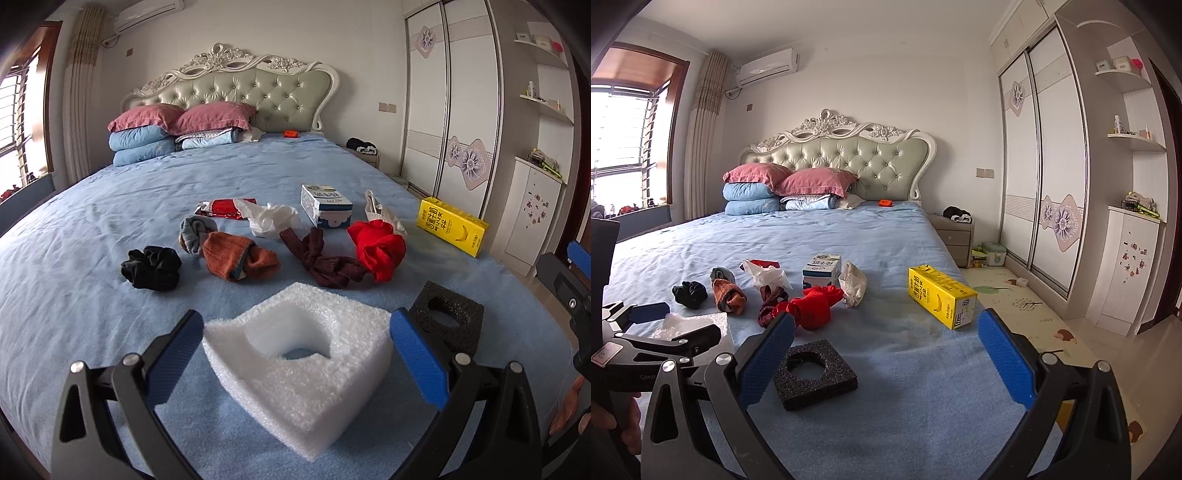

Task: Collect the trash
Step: 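Grasp the black foam square with the right gripper while the left gripper approaches the white foam block, then close the left gripper on the white foam block and lift it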

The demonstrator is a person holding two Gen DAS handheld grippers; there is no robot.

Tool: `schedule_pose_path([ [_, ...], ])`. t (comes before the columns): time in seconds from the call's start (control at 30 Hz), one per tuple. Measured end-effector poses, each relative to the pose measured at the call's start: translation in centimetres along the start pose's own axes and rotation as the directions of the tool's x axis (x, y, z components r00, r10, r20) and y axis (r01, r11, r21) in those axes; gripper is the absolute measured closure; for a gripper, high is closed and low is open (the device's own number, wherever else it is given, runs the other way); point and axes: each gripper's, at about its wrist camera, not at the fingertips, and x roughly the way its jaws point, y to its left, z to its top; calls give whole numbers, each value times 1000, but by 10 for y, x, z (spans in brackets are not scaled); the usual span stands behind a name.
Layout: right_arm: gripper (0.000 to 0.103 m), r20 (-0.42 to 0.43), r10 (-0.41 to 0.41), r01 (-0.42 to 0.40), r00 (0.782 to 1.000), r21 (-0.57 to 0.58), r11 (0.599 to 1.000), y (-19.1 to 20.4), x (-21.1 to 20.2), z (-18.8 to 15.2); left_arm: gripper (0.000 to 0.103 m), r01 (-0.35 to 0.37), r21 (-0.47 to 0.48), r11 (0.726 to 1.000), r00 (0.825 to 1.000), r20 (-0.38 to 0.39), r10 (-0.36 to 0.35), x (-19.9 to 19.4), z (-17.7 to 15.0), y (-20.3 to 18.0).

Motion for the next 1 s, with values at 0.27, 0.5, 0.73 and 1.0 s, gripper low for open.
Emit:
schedule_pose_path([
  [0.27, 7, 0, 7, -7, 1000, 14, 1000, -1, -1, 1, 3, 13, 10, 1000, 1000, -10, -13, 4, -2, -1],
  [0.5, 7, -3, 16, -16, 1000, -1, 1000, 4, -2, 0, 16, 2, 34, 999, 1000, 22, -3, -8, -5, -5],
  [0.73, 7, -15, 30, -31, 999, -19, 999, 5, -3, 3, 68, 99, -6, 995, 995, -12, -99, -10, -2, -1],
  [1.0, 7, -12, 20, -21, 1000, -34, 999, 6, -4, 5, 5, 62, 55, 997, 997, -41, -59, -13, -3, -8],
])
